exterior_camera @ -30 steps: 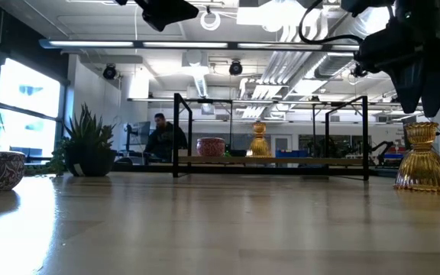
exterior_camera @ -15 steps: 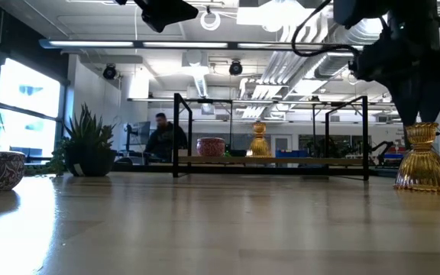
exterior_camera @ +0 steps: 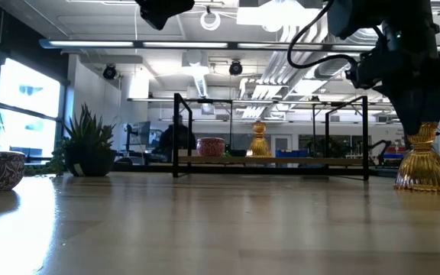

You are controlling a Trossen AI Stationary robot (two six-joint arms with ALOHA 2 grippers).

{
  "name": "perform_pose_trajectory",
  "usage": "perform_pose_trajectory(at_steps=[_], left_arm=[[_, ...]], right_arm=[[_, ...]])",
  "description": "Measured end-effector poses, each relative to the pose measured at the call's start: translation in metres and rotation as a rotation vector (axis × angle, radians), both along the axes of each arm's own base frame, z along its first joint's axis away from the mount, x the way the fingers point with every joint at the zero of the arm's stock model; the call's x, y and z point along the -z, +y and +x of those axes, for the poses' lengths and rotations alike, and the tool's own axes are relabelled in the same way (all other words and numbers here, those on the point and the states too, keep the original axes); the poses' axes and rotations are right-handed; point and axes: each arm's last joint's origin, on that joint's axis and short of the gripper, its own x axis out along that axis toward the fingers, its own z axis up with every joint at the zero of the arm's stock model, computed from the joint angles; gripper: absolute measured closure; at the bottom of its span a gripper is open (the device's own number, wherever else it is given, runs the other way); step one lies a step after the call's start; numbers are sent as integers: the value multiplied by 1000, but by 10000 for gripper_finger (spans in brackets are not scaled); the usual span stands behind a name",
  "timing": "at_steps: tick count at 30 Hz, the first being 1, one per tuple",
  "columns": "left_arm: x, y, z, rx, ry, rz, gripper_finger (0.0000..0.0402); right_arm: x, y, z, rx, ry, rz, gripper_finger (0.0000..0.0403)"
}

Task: Pick & Place candle stick holders
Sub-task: Put the top orange glass candle holder on the shelf

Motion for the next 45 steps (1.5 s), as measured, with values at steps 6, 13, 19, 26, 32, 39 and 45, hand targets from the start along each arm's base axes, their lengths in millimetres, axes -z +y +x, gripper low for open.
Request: perform_pose_trajectory(at_steps=[6, 13, 19, 26, 32, 39, 45], left_arm=[[0, 0, 0, -11, 7, -17, 16], [0, 0, 0, -1, 9, -24, 16], [0, -1, 0, 12, 18, -50, 16], [0, -1, 0, 15, 17, -53, 16], [-2, -1, 0, 16, -3, -57, 16], [-5, -1, 1, 17, -33, -63, 16], [-7, -1, 2, 12, -58, -66, 16]], right_arm=[[0, 0, 0, 9, 1, 3, 199], [8, 0, -4, 7, 13, 26, 241], [14, 1, -8, 5, 23, 17, 231], [-4, 10, 6, -82, -73, -67, 242], [-23, 17, 14, -136, -143, -115, 242], [-57, 15, 23, -183, -215, -186, 242], [-101, -2, 28, -191, -268, -250, 242]])
